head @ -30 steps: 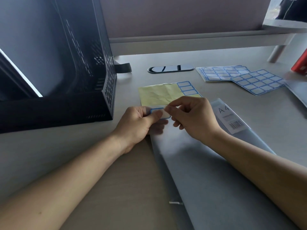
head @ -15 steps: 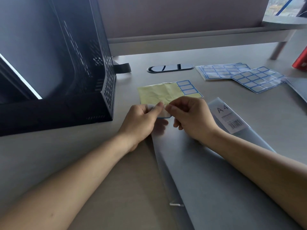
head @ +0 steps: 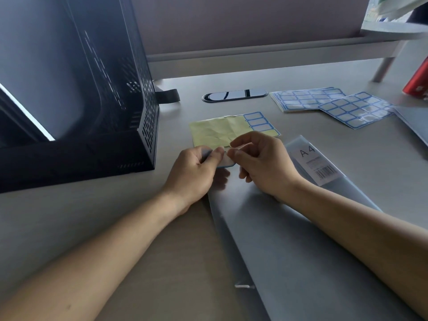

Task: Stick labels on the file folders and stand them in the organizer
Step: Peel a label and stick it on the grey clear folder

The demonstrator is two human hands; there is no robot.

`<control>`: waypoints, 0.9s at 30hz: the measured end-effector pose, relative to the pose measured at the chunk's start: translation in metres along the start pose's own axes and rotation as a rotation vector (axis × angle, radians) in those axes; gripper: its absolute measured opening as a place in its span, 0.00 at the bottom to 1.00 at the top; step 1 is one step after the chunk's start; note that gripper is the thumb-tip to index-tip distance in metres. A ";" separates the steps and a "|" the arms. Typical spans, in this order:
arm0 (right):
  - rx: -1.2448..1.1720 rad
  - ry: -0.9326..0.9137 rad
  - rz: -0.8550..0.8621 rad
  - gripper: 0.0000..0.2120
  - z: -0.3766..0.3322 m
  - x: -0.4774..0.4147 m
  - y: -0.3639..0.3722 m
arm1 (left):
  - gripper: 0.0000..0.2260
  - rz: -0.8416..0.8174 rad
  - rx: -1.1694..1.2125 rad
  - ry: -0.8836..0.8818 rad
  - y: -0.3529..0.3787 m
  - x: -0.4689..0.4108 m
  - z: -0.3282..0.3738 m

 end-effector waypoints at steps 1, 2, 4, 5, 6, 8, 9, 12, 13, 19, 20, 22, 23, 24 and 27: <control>0.002 0.001 -0.001 0.02 0.001 0.000 0.000 | 0.13 -0.007 -0.001 0.000 0.000 0.000 -0.001; 0.002 0.003 -0.002 0.03 0.001 0.000 0.000 | 0.12 -0.017 -0.011 0.009 0.000 -0.001 -0.001; 0.000 0.007 -0.004 0.03 0.001 0.000 0.000 | 0.10 -0.035 -0.057 0.053 0.001 -0.001 0.000; -0.002 0.011 -0.006 0.03 0.001 0.000 0.000 | 0.09 -0.042 -0.075 0.070 0.001 -0.001 0.001; -0.005 0.017 -0.009 0.04 0.001 0.000 0.000 | 0.09 -0.048 -0.078 0.074 0.001 0.000 0.001; -0.014 0.024 -0.015 0.03 0.000 0.000 0.000 | 0.09 -0.058 -0.059 0.060 0.001 0.000 0.000; -0.018 0.026 -0.017 0.03 0.000 0.001 0.001 | 0.09 -0.061 -0.051 0.056 0.002 0.001 0.000; -0.020 0.022 -0.022 0.03 -0.002 0.002 0.001 | 0.09 -0.071 -0.016 0.050 0.002 0.003 0.002; -0.024 0.018 -0.024 0.02 -0.003 0.002 0.001 | 0.08 -0.068 -0.008 0.055 0.002 0.003 0.002; -0.026 0.007 -0.025 0.03 -0.003 0.003 0.001 | 0.06 -0.027 -0.028 0.100 0.000 -0.001 0.000; -0.016 0.007 -0.026 0.04 -0.003 0.002 0.001 | 0.06 -0.037 -0.042 0.111 0.001 -0.001 0.001; -0.004 0.011 -0.028 0.05 -0.001 0.002 0.002 | 0.07 -0.060 -0.108 0.161 0.003 -0.001 0.004; 0.001 0.013 -0.028 0.05 0.000 0.001 0.002 | 0.06 -0.063 -0.132 0.175 0.003 -0.001 0.004; 0.002 0.015 -0.025 0.05 0.001 0.001 0.001 | 0.05 -0.059 -0.142 0.176 0.003 -0.001 0.004; -0.003 0.022 -0.006 0.04 0.002 -0.001 -0.002 | 0.03 -0.034 -0.108 0.144 0.001 -0.002 0.001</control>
Point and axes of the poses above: each hand's wrist, its own x-axis away from the middle knuckle, its own y-axis out of the palm, z = x × y, the point moved 9 cm from there along -x, towards the middle knuckle, and after that the axes turned 9 degrees about z, right-handed, at the moved point
